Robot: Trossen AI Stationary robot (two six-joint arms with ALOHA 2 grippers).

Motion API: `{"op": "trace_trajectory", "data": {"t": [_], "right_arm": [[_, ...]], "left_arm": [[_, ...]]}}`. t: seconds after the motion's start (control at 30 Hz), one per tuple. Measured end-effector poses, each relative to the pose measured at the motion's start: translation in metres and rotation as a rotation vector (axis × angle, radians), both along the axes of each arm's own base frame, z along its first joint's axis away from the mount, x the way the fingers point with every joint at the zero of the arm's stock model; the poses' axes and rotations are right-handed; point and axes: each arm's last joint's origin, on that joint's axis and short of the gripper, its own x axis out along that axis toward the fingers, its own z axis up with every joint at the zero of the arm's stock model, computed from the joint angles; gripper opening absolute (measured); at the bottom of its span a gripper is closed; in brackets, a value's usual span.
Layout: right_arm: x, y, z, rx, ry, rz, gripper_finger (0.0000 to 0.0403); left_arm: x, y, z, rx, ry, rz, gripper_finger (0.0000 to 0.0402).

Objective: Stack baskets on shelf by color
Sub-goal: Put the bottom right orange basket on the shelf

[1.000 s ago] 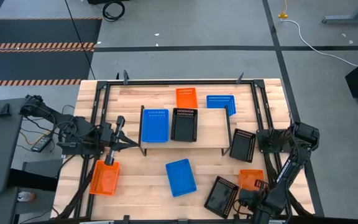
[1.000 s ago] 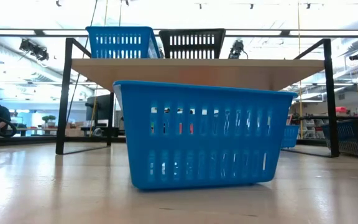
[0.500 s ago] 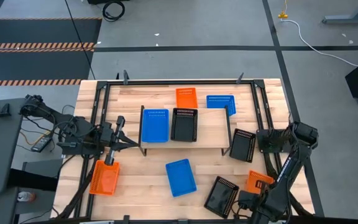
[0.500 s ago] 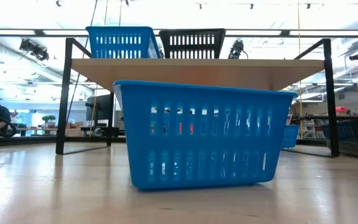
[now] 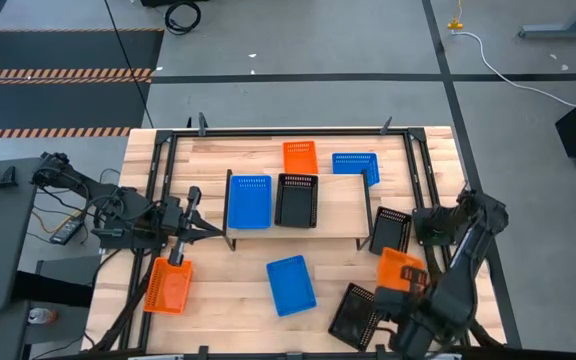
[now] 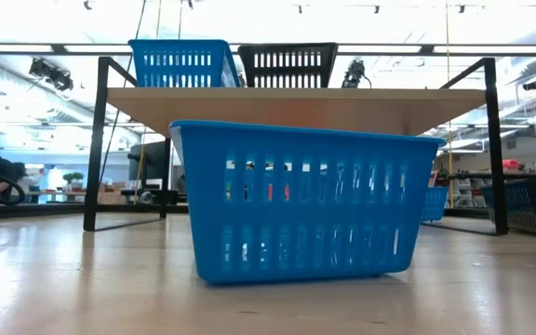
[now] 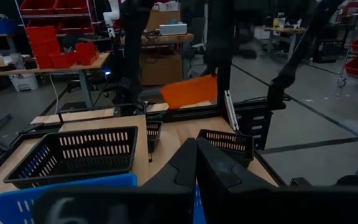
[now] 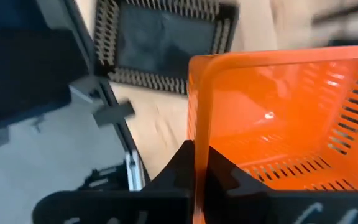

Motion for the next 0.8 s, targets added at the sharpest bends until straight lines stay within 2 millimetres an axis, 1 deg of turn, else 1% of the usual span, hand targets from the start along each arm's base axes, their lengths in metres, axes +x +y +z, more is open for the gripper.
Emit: {"op": "trace_trajectory", "data": {"t": [0.13, 0.27, 0.4, 0.57, 0.8], "right_arm": [[0.016, -0.015, 0.022, 0.008, -0.102, 0.029, 0.0019], [0.033, -0.032, 0.033, -0.033, -0.184, 0.075, 0.0014], [0.050, -0.050, 0.036, -0.095, -0.218, 0.114, 0.0011], [0.069, -0.075, 0.036, -0.137, -0.216, 0.133, 0.0016], [0.089, -0.106, 0.036, -0.168, -0.197, 0.149, 0.0013]], "left_arm": [[0.000, 0.000, 0.000, 0.000, 0.002, 0.000, 0.0019], [0.000, 0.000, -0.001, 0.001, 0.004, 0.000, 0.0016], [0.000, 0.000, -0.001, 0.002, 0.006, 0.000, 0.0012], [0.000, 0.000, -0.001, 0.003, 0.008, 0.000, 0.0018], [0.000, 0.000, -0.001, 0.003, 0.008, 0.000, 0.0014]]}}
